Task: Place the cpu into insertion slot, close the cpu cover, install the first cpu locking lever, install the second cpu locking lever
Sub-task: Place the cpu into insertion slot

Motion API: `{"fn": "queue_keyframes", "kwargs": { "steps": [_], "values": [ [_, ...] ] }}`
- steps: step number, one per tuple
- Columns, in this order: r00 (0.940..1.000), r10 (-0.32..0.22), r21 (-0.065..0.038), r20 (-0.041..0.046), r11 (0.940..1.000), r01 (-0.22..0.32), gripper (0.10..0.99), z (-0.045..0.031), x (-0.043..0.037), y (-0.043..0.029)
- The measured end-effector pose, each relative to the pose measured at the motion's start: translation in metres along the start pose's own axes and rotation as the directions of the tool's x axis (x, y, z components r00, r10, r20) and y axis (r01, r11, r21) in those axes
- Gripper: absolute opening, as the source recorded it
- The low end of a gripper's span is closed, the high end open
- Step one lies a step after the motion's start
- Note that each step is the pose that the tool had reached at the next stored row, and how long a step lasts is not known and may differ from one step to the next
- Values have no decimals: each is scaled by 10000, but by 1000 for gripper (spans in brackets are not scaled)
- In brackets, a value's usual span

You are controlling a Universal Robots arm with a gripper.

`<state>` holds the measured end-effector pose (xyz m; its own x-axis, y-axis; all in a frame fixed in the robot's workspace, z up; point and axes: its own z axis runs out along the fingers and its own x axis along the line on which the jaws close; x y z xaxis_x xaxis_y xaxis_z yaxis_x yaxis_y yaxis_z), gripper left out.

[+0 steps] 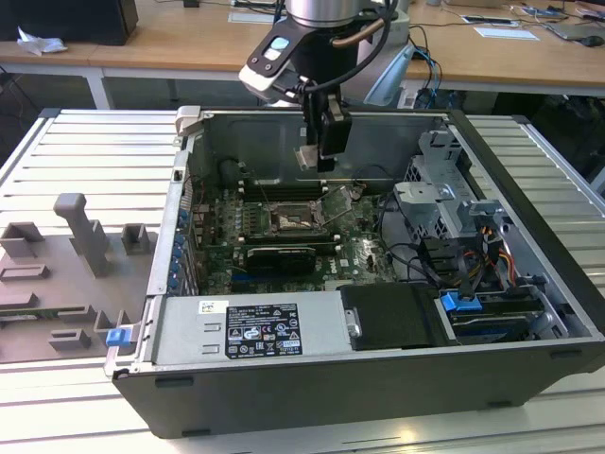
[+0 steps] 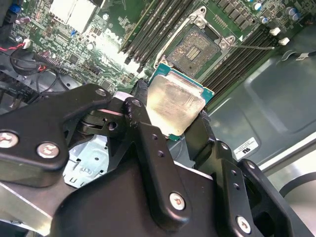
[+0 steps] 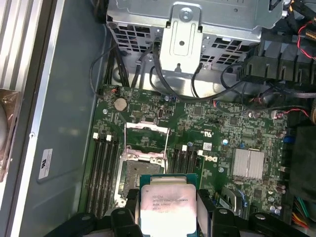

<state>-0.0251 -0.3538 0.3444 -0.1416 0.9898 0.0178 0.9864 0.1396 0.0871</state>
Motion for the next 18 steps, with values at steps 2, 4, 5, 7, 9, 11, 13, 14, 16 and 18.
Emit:
{"fn": "queue_keyframes", "kwargs": {
  "steps": [2, 4, 5, 7, 9, 11, 13, 14, 16, 18],
  "values": [
    [10000, 55, -1, 4, 10000, -55, 541, 7, 0, 0],
    [10000, 87, -1, 8, 10000, -87, 541, 10, 0, -1],
    [9999, 104, -2, 9, 9999, -104, 541, 12, 0, -1],
    [9999, 146, -2, 13, 9999, -146, 541, 17, 0, -2],
    [9998, 179, -3, 16, 9998, -179, 541, 21, 0, -2],
    [9998, 211, -4, 18, 9998, -211, 541, 25, 0, -2],
    [9997, 246, -4, 22, 9997, -245, 541, 28, -1, -2],
    [9997, 258, -5, 23, 9997, -258, 541, 30, -1, -2],
    [9996, 281, -5, 24, 9996, -281, 541, 32, -1, -3],
    [9995, 311, -6, 27, 9995, -311, 541, 36, -1, -3]
  ]
}}
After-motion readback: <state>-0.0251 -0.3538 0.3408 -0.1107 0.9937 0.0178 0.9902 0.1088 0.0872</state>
